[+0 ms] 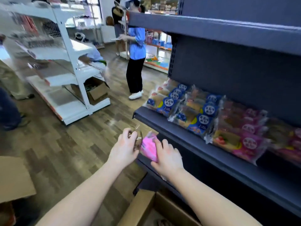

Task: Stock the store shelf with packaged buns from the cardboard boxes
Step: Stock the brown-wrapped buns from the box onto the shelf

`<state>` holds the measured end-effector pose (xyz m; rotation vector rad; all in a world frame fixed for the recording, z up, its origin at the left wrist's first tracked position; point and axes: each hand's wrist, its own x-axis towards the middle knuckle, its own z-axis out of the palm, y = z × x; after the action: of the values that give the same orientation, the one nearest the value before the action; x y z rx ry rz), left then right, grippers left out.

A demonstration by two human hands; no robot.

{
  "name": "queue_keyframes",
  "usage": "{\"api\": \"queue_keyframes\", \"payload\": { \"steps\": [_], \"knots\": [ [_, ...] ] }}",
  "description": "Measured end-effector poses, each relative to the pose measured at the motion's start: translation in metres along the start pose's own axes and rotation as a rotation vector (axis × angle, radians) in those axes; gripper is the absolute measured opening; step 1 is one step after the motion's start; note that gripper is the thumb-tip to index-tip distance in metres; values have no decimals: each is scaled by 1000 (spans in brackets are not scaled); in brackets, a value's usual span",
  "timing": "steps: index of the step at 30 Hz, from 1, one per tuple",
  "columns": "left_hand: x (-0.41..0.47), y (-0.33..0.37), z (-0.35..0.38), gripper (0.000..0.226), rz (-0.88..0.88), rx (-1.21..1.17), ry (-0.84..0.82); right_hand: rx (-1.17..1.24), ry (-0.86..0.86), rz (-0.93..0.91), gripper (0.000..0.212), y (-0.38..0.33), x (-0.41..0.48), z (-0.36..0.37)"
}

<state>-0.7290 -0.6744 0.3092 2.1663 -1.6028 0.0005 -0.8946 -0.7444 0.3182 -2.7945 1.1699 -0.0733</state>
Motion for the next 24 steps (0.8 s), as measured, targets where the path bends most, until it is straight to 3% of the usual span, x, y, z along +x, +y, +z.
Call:
{"api": "queue_keyframes", "payload": {
  "steps": [6, 11, 24],
  "knots": [
    [45, 52, -56, 37, 87, -62, 91, -83, 203, 52, 82, 21, -8, -85],
    [70, 120, -61, 47, 267, -68, 76, -115, 291, 220, 77, 70, -47, -123],
    [24, 350, 25, 50, 728, -149, -154, -250, 191, 804, 69, 215, -254, -141]
  ]
}}
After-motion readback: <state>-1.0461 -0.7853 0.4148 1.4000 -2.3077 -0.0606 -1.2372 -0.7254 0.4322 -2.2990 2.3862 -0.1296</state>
